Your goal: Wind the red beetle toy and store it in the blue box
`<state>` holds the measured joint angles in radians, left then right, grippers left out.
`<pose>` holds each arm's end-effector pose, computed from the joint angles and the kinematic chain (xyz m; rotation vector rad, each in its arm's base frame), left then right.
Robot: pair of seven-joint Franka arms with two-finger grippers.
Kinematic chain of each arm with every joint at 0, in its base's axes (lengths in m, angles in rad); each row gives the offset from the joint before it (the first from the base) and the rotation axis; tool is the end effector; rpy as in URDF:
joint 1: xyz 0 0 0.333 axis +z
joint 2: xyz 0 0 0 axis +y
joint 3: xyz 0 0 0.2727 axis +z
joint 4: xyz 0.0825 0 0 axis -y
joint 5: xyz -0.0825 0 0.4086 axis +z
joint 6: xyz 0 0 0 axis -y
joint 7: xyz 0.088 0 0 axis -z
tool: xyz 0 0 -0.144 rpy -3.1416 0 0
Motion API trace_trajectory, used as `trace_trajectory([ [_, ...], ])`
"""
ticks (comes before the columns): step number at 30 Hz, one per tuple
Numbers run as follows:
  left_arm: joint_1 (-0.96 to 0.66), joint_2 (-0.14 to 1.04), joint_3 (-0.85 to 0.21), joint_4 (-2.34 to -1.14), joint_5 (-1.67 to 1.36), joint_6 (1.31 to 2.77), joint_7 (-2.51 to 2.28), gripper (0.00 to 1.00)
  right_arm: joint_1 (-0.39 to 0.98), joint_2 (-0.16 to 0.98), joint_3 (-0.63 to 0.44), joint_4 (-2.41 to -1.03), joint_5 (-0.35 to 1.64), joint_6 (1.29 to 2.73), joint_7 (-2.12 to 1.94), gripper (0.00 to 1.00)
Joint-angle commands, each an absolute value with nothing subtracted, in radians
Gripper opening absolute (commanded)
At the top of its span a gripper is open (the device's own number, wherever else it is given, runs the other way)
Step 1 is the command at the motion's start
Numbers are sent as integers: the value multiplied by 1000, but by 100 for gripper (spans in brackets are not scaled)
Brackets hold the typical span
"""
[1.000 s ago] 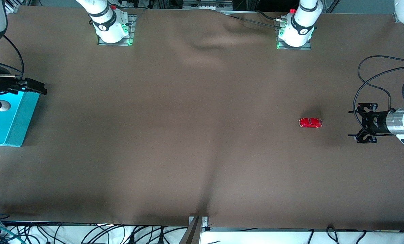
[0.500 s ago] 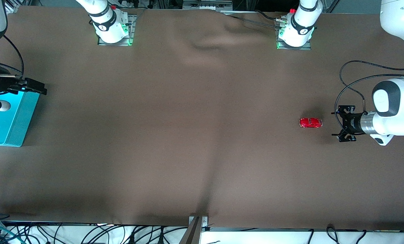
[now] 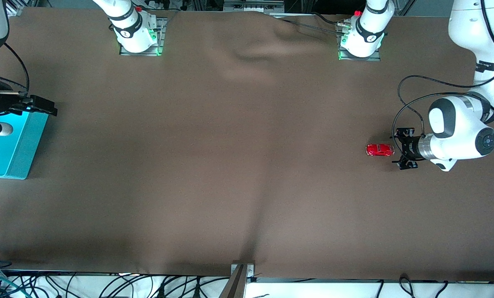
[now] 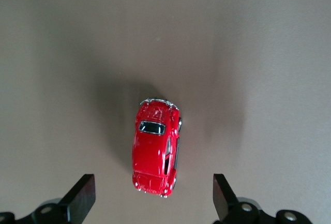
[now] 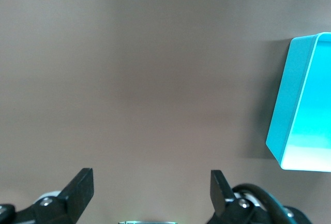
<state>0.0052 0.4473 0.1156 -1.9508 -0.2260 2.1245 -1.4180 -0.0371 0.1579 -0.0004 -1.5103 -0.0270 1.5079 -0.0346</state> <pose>0.5747 0.0558 0.1380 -2.0350 -2.2689 0.4407 0.6024 -0.0266 0.4756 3.1102 -0.0038 -0.2512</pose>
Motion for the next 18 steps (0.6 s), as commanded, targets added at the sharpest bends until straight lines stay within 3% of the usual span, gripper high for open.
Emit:
trace_trajectory([
  [1,-18,406,118,-2039,-233,2216,-1471,100,-32,161,0,-1491,-46,1493,-20,100],
  [14,-41,419,118,-2102,-232,2324,-1457,100,-32,161,0,-1491,-46,1493,-20,100],
  [18,-44,419,117,-2102,-232,2324,-1421,95,-32,161,0,-1491,-46,1493,-20,100],
])
